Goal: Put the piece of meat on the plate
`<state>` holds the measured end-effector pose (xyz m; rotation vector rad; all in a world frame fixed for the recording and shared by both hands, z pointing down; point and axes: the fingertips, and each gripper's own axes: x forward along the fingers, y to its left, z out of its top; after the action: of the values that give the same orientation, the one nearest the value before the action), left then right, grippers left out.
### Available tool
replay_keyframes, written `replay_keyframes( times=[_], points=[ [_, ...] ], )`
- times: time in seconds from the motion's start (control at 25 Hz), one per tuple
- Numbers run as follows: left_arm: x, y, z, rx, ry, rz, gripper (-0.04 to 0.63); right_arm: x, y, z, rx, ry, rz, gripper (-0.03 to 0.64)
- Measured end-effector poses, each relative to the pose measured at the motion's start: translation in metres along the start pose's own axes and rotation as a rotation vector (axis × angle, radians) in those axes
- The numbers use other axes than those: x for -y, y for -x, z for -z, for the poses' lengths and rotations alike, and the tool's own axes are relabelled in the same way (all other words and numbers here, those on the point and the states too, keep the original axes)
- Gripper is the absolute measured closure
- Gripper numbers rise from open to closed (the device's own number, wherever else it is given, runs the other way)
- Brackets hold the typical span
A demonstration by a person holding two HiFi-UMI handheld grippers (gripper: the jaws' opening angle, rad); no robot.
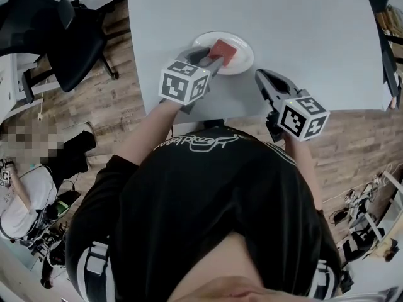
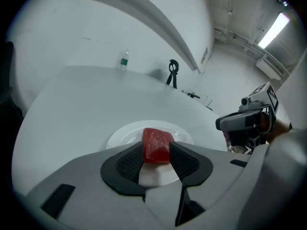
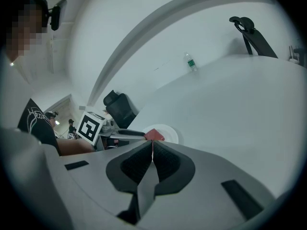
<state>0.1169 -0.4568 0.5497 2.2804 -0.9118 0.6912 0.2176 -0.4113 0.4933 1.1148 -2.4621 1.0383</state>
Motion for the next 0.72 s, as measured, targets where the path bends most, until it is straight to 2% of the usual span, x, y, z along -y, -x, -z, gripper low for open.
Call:
replay_keyframes(
  times=[0.32, 0.48, 0.72],
  points=[
    [0.004, 0.006, -0.002, 0.008, 0.015, 0.013, 0.425, -0.003, 0.002, -0.003, 0.001, 0.007, 0.006, 0.606],
    [0.008, 0.021, -0.008, 0.045, 0.036, 0.041, 0.429, -0.012, -0.001, -0.006, 0.01, 0.022, 0.009, 0.606],
    [0.019, 0.056, -0.021, 0.118, 0.026, 0.098, 0.55, -0.037, -0.01, -0.008, 0.033, 0.043, -0.005, 0.606]
  ],
)
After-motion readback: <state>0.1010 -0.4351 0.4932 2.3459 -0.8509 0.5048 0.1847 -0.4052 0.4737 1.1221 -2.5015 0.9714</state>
